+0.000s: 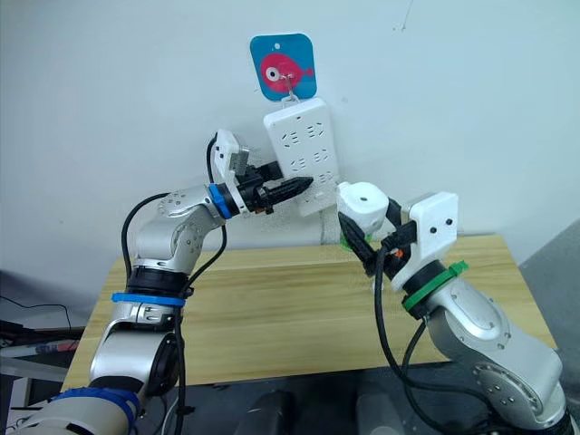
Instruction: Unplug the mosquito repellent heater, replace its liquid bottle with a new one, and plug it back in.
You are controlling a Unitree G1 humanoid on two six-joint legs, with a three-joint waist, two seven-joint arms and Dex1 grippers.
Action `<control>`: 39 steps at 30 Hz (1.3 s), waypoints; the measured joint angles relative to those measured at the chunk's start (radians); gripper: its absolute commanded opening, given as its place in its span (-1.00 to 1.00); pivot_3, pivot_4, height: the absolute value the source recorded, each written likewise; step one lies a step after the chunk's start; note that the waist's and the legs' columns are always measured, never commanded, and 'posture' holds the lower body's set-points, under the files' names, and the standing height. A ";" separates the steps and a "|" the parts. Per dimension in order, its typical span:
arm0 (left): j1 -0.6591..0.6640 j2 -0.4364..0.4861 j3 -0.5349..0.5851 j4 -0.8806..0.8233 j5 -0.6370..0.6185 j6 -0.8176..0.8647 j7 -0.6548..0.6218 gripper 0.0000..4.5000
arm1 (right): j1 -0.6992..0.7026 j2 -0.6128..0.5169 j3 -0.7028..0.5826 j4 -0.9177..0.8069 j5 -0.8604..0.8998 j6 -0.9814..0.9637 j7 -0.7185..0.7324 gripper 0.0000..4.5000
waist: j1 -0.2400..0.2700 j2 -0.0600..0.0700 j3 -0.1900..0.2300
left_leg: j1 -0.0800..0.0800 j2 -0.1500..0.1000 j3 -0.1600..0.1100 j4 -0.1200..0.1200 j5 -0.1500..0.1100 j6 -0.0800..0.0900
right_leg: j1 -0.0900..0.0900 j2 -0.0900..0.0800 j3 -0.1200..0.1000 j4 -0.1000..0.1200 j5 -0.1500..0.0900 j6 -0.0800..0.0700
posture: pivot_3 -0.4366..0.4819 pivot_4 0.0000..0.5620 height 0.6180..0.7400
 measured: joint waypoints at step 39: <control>-0.003 0.009 0.001 0.019 -0.004 -0.021 -0.001 -0.42 | -0.185 0.227 0.098 0.375 -0.410 -0.024 0.316 0.34 | -0.004 0.000 0.000 | 0.001 0.000 0.000 0.000 0.001 -0.001 | -0.001 0.000 0.000 0.001 0.000 0.000 | -0.21 -0.41 0.88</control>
